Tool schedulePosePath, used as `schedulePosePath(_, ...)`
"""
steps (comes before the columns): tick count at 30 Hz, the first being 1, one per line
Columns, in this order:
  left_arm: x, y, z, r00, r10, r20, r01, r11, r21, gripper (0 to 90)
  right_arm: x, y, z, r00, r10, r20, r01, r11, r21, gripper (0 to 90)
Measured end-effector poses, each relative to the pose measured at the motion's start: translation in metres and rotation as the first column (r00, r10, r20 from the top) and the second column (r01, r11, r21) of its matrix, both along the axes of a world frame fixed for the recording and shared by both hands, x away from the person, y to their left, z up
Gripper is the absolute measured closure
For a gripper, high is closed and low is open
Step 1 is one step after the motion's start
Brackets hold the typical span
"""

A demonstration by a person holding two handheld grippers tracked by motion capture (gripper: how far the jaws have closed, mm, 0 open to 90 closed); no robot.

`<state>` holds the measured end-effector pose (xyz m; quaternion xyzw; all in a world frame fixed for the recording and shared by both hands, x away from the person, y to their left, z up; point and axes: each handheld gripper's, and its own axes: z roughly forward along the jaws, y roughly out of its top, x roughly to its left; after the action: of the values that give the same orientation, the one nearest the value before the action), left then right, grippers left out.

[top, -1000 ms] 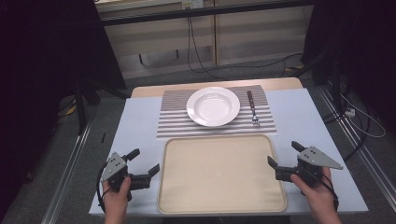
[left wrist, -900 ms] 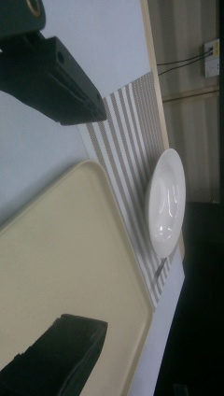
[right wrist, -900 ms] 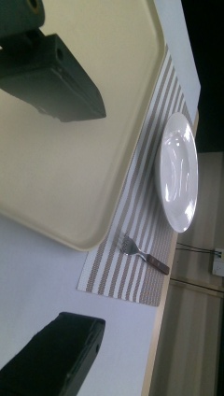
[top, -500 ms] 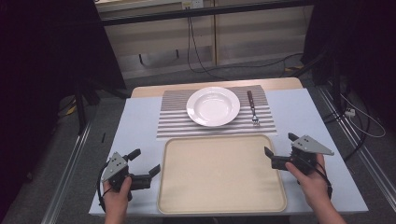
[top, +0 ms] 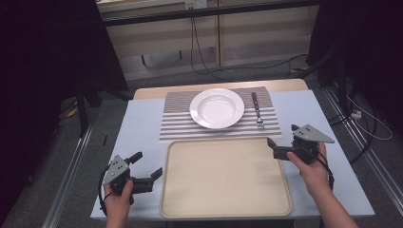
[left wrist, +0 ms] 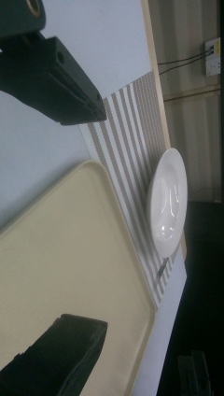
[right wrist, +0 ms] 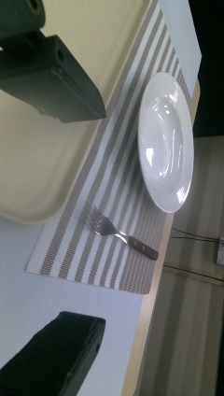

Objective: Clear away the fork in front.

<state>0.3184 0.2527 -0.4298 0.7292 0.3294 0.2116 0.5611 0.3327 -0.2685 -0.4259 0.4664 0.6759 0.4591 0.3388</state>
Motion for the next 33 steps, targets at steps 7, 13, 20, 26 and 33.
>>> schedulePosePath(7, 0.000, 0.000, -0.001, 1.0000, -0.005, -0.004, 0.005, 1.0000, 0.003, 2.3, 0.015, -0.005, 0.004, 0.9998, -0.018, -0.007, 0.018, 1.000, 0.007, 1.9)
schedulePosePath(13, -0.001, 0.001, -0.002, 0.9999, -0.007, -0.008, 0.007, 0.9999, 0.012, 2.3, 0.025, -0.008, 0.003, 0.9992, -0.030, -0.026, 0.030, 0.999, 0.023, 2.5)
schedulePosePath(20, -0.002, 0.002, -0.002, 0.9999, -0.006, -0.010, 0.006, 0.9999, 0.012, 2.3, 0.044, -0.008, -0.002, 0.9974, -0.046, -0.055, 0.047, 0.999, 0.006, 2.6)
schedulePosePath(26, -0.002, 0.002, -0.003, 0.9998, -0.011, -0.014, 0.011, 0.9998, 0.017, 2.4, 0.055, -0.008, -0.001, 0.9964, -0.051, -0.067, 0.050, 0.999, -0.009, 2.6)
schedulePosePath(33, -0.002, 0.003, -0.003, 0.9999, -0.006, -0.015, 0.006, 0.9999, 0.009, 2.5, 0.076, -0.010, 0.001, 0.9943, -0.071, -0.080, 0.070, 0.997, -0.009, 3.5)
